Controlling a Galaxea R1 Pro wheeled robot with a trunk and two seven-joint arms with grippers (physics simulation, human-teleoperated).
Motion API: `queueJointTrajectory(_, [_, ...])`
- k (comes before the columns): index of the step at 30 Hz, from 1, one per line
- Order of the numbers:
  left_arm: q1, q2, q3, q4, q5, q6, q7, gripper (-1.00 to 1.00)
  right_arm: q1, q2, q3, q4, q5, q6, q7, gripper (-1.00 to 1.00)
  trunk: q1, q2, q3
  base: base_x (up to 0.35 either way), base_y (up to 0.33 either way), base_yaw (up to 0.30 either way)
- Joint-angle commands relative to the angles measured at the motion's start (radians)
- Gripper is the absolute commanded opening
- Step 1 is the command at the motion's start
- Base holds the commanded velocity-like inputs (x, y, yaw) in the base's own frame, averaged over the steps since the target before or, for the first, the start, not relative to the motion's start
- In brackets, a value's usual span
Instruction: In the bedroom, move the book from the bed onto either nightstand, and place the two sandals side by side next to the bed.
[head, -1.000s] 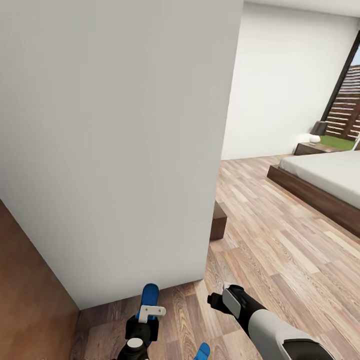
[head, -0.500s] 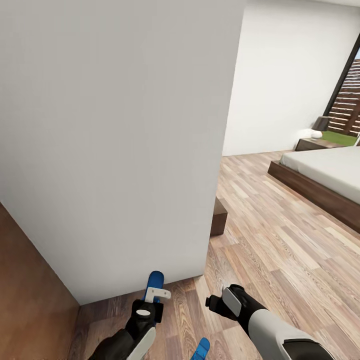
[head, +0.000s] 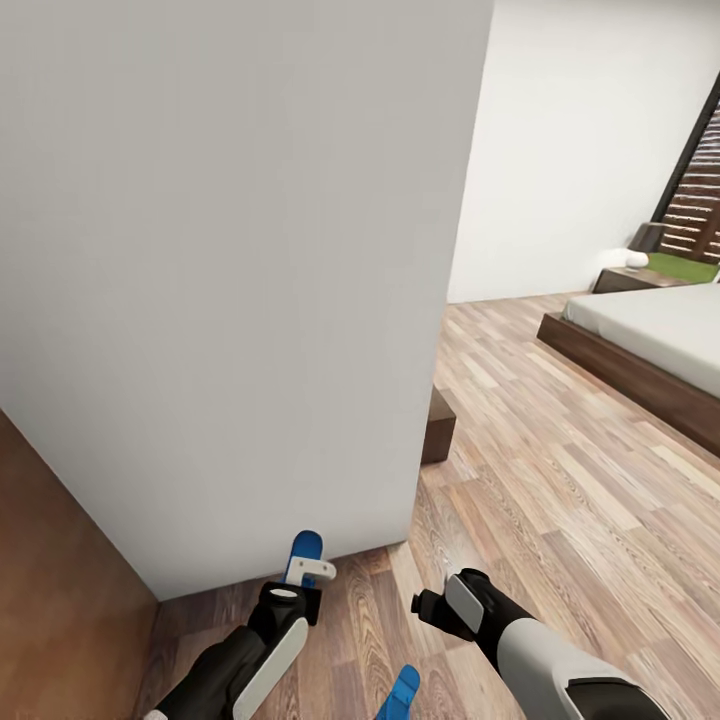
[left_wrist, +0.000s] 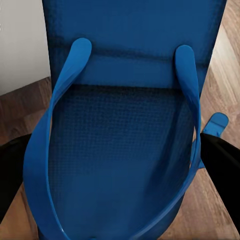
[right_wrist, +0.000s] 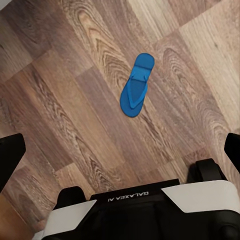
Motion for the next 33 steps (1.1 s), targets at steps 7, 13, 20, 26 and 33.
queueJointTrajectory(7, [0.000,0.003,-0.001,0.004,0.010,-0.023,0.011,-1.00,0.000,-0.001,-0.002,-0.003,-0.008,0.004,-0.011,1.00,0.027,-0.050,-0.034,0.000,0.000,0.000])
queueJointTrajectory(13, [0.004,0.005,-0.013,0.064,0.008,-0.143,0.009,-1.00,0.000,-0.001,-0.002,-0.004,-0.008,0.004,-0.013,1.00,0.050,-0.092,-0.063,0.000,0.000,0.000])
queueJointTrajectory(20, [0.004,0.002,-0.029,0.127,0.008,-0.228,-0.006,-1.00,0.000,-0.001,-0.002,-0.004,-0.008,0.001,-0.010,1.00,0.077,-0.141,-0.096,0.000,0.000,0.000])
queueJointTrajectory(26, [0.004,0.002,-0.050,0.153,0.003,-0.269,-0.075,-1.00,0.000,-0.001,-0.001,-0.004,-0.007,-0.017,-0.002,1.00,0.100,-0.183,-0.124,0.000,0.000,0.000])
queueJointTrajectory(33, [0.004,0.001,-0.052,0.154,0.004,-0.278,-0.078,-1.00,0.000,-0.001,-0.001,-0.004,-0.008,-0.018,0.006,1.00,0.127,-0.232,-0.157,0.000,0.000,0.000])
